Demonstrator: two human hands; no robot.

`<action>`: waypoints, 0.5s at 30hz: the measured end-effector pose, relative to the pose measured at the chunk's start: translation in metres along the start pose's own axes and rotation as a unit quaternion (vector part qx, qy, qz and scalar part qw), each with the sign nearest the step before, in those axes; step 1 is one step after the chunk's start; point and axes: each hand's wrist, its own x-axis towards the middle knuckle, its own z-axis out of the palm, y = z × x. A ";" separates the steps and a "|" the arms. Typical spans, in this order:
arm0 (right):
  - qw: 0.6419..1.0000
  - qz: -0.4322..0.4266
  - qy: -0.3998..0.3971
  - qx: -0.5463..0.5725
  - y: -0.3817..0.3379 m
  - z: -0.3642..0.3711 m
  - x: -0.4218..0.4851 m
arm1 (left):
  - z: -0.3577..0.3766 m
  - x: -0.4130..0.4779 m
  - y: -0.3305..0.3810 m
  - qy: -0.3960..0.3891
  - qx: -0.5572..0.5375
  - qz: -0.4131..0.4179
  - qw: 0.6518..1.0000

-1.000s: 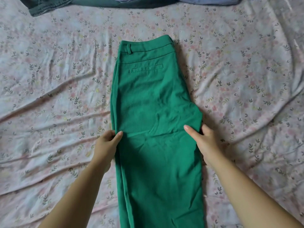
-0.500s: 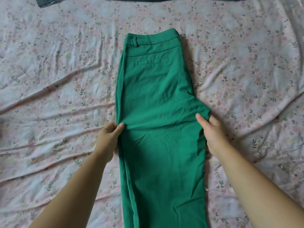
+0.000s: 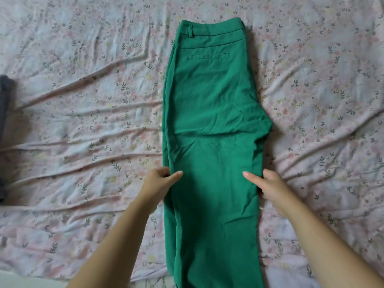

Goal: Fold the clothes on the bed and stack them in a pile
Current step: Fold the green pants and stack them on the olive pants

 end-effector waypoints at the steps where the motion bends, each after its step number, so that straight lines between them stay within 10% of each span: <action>1: 1.000 0.015 0.010 0.006 0.004 0.001 -0.004 | 0.003 -0.009 -0.010 0.011 -0.005 -0.009 1.000; 6: 0.986 0.079 0.007 0.149 0.004 0.009 -0.036 | 0.010 -0.038 -0.013 0.020 -0.244 -0.091 0.965; 15: 0.983 0.135 -0.120 0.003 0.042 0.023 -0.095 | 0.012 -0.088 -0.037 -0.054 -0.009 -0.110 0.992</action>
